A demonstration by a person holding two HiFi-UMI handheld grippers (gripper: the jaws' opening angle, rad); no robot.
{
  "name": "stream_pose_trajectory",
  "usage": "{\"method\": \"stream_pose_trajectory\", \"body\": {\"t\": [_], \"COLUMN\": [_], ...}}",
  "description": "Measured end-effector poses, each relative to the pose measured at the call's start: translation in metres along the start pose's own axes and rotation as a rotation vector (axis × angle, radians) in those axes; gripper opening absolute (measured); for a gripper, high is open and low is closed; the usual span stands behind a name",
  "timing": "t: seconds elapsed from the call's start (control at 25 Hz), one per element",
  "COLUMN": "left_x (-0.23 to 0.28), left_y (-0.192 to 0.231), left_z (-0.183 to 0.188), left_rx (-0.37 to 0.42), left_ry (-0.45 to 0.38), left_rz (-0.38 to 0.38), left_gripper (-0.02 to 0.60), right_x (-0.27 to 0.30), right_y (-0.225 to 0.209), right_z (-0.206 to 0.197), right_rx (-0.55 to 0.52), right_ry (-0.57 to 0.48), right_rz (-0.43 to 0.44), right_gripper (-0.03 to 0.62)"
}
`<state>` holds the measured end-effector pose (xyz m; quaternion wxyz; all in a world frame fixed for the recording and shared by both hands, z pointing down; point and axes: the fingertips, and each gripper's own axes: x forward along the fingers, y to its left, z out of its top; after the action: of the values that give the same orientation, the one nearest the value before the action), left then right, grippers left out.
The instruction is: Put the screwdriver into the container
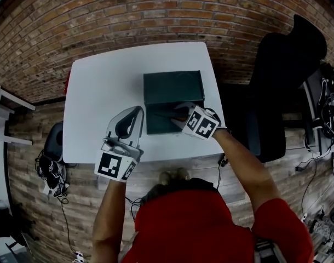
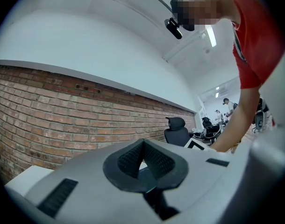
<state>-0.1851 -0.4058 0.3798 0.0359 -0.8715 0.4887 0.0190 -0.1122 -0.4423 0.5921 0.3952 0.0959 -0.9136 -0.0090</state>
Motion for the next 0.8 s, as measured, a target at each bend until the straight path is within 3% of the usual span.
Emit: {"method": "stream_pose_trajectory", "body": {"t": [0.16,0.56,0.8], "left_x": [0.002,0.015,0.027], "left_y": [-0.003,-0.017,-0.038], "left_z": [0.001,0.018,0.043], "left_rx": [0.002,0.014,0.019], "left_ry": [0.0,-0.035,-0.087], "left_rz": [-0.01,-0.065,-0.127], "left_gripper": [0.011,0.011,0.011], "right_x": [-0.023,-0.136,-0.198], "right_y": [-0.003,-0.013,-0.007], "right_z": [0.024,0.113,0.149], "right_rx": [-0.013,0.045,0.056], "right_ry": [-0.099,-0.569,-0.788], "right_rz": [-0.027,-0.125,-0.167], "right_gripper": [0.107,0.089,0.063]}}
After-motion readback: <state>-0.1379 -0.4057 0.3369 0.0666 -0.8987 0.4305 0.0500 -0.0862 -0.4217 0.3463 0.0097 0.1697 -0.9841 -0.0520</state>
